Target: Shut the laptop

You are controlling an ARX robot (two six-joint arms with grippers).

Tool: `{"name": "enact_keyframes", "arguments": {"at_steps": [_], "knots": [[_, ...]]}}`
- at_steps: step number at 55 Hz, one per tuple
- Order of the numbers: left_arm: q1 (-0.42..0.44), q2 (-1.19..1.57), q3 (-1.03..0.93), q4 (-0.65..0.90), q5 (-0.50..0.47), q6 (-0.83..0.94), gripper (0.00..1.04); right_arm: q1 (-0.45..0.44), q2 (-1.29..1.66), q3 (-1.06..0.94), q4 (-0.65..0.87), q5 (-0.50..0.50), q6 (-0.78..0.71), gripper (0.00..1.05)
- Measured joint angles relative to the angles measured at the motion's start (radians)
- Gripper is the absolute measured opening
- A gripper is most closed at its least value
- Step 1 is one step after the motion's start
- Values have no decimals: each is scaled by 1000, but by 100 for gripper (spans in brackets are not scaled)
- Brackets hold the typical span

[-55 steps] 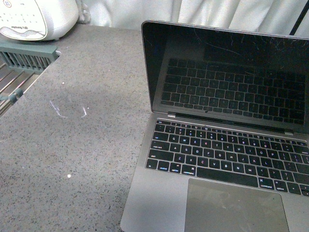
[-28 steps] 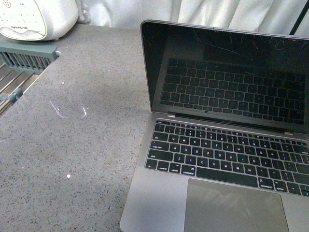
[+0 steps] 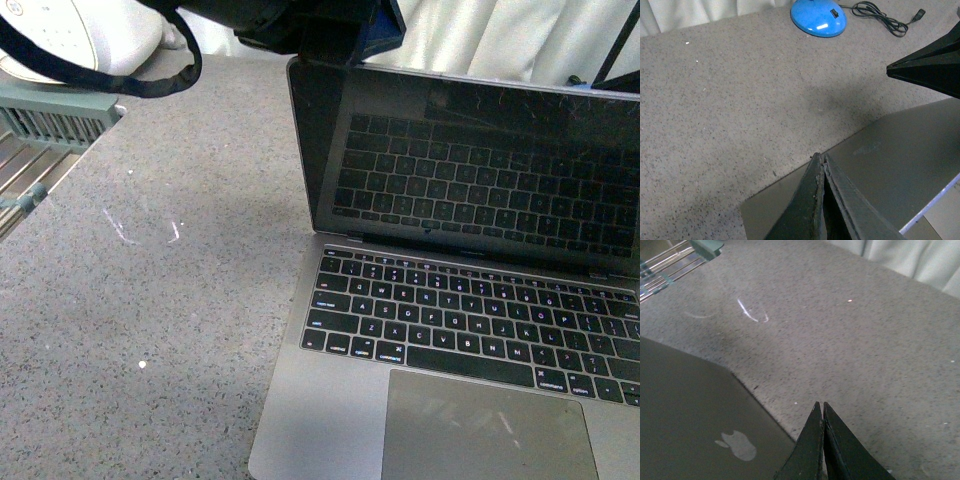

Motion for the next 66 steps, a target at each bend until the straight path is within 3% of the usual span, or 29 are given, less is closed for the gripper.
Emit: {"name": "enact_keyframes", "arguments": {"at_steps": [22,50,66], "knots": [[-31,-156,-216,-92,36,48,4,26,-167,-165,-92,9,65,1],[-106,-253,-412,-140,52,-2,4,89,-272,-343,-265,176,407,1],[-140,-270,-430,-235,80,-31,4,153,-296,-397,-347,250,523,1]]}}
